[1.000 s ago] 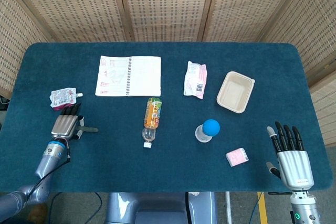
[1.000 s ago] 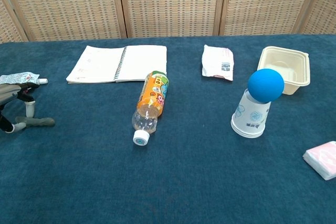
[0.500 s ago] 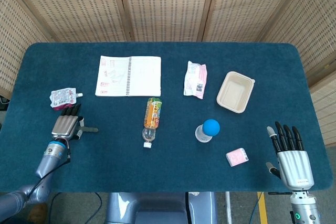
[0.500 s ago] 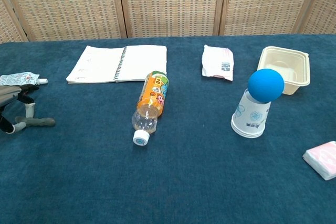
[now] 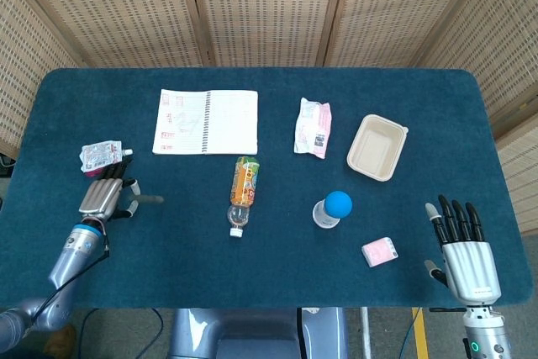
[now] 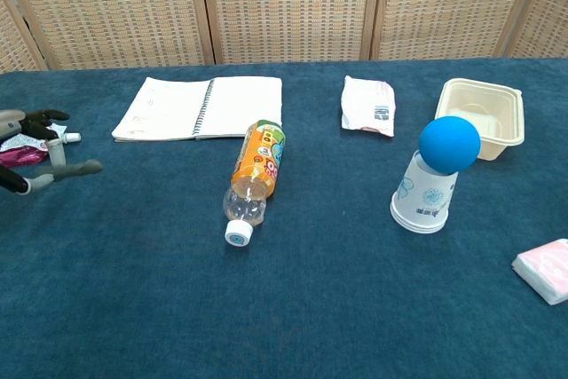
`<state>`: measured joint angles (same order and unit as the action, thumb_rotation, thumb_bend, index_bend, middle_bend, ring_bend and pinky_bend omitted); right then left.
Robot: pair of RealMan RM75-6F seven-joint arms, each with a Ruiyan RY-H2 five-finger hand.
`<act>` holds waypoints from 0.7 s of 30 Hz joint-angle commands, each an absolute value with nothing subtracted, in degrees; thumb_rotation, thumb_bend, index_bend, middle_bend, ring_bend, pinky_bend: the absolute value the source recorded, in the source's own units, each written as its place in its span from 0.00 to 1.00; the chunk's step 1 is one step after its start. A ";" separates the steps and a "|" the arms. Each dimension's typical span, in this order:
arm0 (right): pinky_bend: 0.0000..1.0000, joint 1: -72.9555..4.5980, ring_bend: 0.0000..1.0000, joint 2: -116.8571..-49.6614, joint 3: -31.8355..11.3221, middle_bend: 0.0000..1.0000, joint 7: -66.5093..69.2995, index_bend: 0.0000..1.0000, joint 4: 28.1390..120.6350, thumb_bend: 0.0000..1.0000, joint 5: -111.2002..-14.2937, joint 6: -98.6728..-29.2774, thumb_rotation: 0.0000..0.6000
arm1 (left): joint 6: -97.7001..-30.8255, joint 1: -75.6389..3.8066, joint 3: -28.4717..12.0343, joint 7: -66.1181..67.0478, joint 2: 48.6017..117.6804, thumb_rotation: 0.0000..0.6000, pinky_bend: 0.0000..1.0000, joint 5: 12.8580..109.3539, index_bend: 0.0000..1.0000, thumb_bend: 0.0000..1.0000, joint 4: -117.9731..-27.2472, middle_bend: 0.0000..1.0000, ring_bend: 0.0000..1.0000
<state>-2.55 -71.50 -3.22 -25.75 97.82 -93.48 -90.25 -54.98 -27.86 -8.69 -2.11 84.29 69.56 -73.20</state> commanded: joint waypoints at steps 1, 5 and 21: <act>0.00 -2.74 0.00 -71.75 -3.30 0.00 -25.88 0.00 97.58 0.00 -93.59 -90.11 1.00 | -61.08 -26.38 -9.41 -17.51 83.11 1.00 0.00 78.14 0.81 0.48 -75.40 0.00 0.00; 0.00 -3.40 0.00 -72.31 -3.67 0.00 -25.51 0.00 96.70 0.00 -93.95 -89.77 1.00 | -62.99 -26.75 -9.49 -29.36 83.39 1.00 0.00 82.03 0.81 0.48 -76.60 0.00 0.00; 0.00 -15.42 0.00 -68.61 -9.76 0.00 -9.82 0.28 97.13 0.02 -95.52 -79.62 1.00 | -54.73 -35.83 -13.45 -42.01 85.03 1.00 0.00 80.56 0.82 0.48 -88.73 0.00 0.00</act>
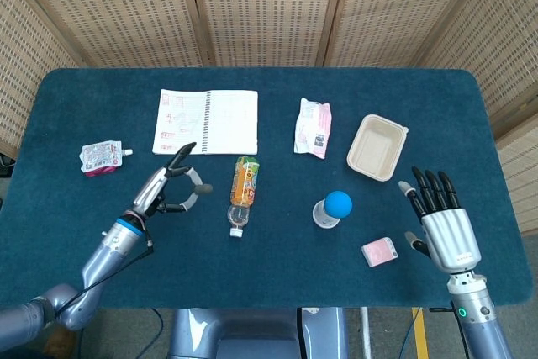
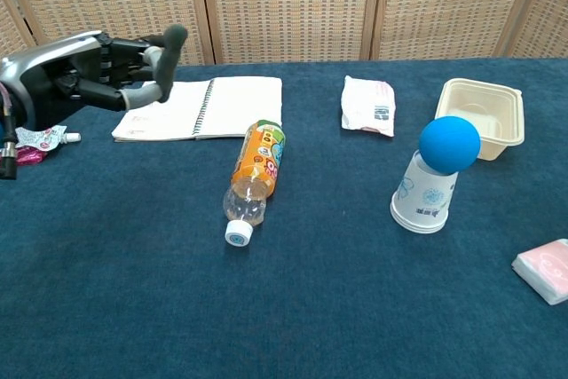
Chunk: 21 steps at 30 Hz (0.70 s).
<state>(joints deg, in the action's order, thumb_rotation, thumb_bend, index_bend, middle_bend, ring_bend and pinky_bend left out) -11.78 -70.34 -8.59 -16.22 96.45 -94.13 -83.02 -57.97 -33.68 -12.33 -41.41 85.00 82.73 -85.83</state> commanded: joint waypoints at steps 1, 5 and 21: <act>0.00 -16.32 0.00 -68.48 -9.99 0.00 -8.34 0.29 97.00 0.03 -96.27 -79.28 1.00 | -53.79 -36.45 -13.68 -41.68 85.04 1.00 0.00 79.99 0.82 0.48 -89.34 0.00 0.00; 0.00 -19.46 0.00 -68.37 -10.92 0.00 -5.64 0.33 96.00 0.06 -99.05 -78.53 1.00 | -51.40 -38.57 -14.68 -39.60 86.07 1.00 0.00 77.72 0.82 0.48 -90.57 0.00 0.00; 0.00 -33.14 0.00 -68.54 -14.66 0.11 -2.93 0.45 93.17 0.24 -104.43 -71.58 1.00 | -45.31 -47.51 -19.25 -28.20 95.42 1.00 0.00 66.17 0.82 0.48 -87.05 0.00 0.00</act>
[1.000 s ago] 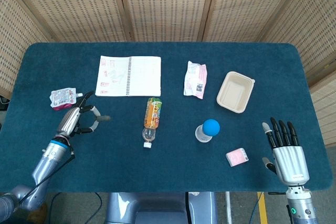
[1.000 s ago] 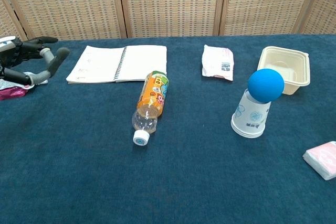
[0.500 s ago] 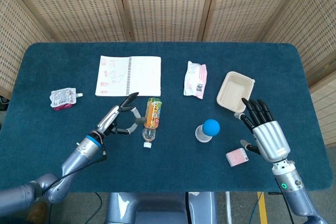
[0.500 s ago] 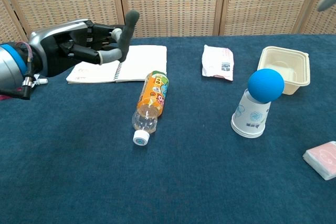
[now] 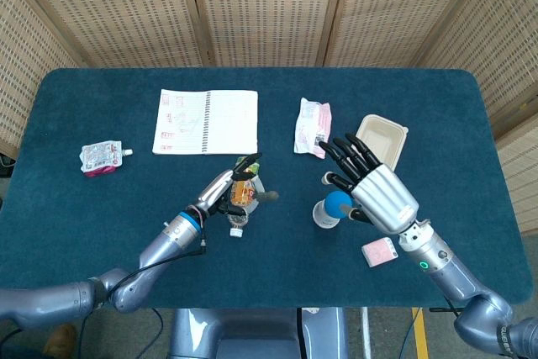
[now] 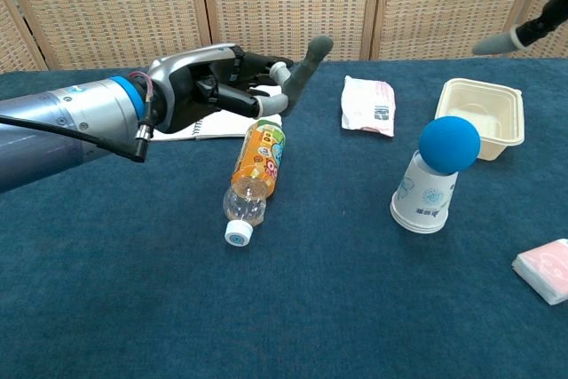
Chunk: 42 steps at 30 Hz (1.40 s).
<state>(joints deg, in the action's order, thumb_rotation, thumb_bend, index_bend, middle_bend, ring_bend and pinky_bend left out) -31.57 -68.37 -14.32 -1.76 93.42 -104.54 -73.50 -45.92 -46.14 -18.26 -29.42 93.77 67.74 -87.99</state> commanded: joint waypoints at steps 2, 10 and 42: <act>0.00 -34.04 0.00 -68.65 -14.60 0.11 -3.76 0.45 93.34 0.25 -104.12 -70.64 1.00 | -45.27 -48.21 -19.86 -27.58 96.32 1.00 0.00 65.40 0.82 0.48 -86.94 0.00 0.00; 0.00 -36.19 0.00 -68.83 -14.38 0.11 -5.91 0.47 94.00 0.28 -102.66 -69.37 1.00 | -46.01 -49.22 -21.31 -26.39 97.33 1.00 0.00 64.22 0.82 0.48 -88.02 0.00 0.00; 0.00 -40.33 0.00 -71.42 -12.13 0.14 -12.98 0.51 96.43 0.36 -99.82 -68.03 1.00 | -45.99 -49.91 -20.94 -22.94 96.64 1.00 0.00 62.64 0.82 0.48 -89.67 0.00 0.00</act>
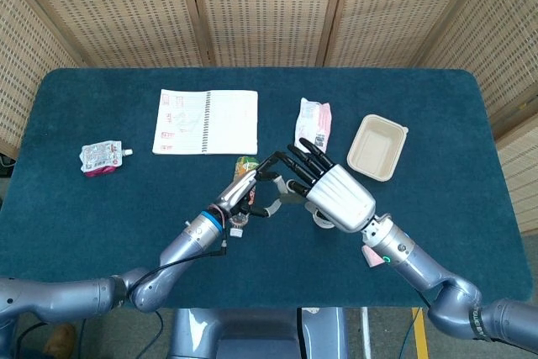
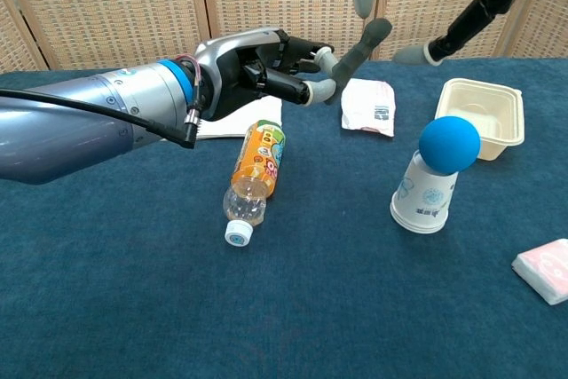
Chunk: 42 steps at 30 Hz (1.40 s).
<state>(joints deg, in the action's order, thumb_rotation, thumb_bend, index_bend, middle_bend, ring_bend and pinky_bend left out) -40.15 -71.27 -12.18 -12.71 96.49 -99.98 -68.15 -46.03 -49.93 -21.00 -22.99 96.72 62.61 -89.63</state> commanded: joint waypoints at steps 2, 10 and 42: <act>0.00 -40.48 0.00 -71.49 -12.14 0.14 -13.32 0.51 96.41 0.36 -99.70 -68.00 1.00 | -45.89 -49.89 -20.90 -22.97 96.51 1.00 0.00 62.67 0.82 0.48 -89.79 0.00 0.00; 0.00 -40.91 0.00 -71.53 -11.77 0.14 -14.08 0.52 97.02 0.38 -99.78 -68.42 1.00 | -45.79 -49.94 -20.74 -22.81 96.51 1.00 0.00 62.59 0.82 0.48 -89.97 0.00 0.00; 0.00 -42.28 0.00 -71.44 -10.81 0.16 -17.95 0.55 99.02 0.44 -99.00 -67.41 1.00 | -46.48 -49.89 -20.45 -20.96 96.28 1.00 0.00 62.06 0.83 0.48 -92.01 0.00 0.00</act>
